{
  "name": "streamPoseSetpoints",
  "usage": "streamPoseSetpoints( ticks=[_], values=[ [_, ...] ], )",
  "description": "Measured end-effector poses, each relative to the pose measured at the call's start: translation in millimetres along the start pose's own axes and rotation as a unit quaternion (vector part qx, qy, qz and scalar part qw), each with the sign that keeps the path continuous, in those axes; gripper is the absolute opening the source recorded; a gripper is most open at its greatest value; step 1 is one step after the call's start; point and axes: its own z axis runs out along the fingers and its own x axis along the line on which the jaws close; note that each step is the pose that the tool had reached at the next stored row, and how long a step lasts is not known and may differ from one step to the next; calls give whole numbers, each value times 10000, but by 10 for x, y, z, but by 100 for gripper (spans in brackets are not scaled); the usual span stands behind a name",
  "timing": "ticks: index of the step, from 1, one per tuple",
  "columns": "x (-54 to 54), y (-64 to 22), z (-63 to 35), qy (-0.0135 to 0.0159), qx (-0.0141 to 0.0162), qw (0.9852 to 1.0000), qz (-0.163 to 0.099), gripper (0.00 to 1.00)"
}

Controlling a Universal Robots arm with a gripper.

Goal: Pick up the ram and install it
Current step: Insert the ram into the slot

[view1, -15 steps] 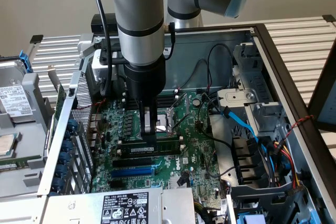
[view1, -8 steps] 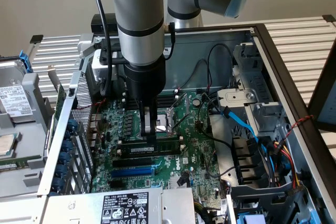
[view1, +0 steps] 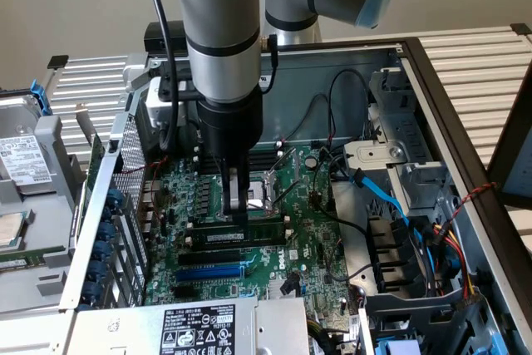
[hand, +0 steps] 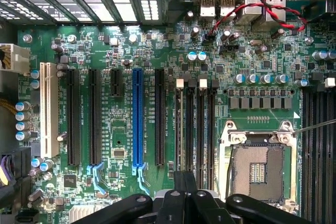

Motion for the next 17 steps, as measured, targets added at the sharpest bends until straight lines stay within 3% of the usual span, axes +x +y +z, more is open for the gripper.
streamPoseSetpoints(
  ticks=[15, 17],
  values=[
    [-15, -9, -42, 5, 0, 10000, -1, 11],
    [-16, -9, -41, 48, 2, 10000, -1, 11]
  ],
)
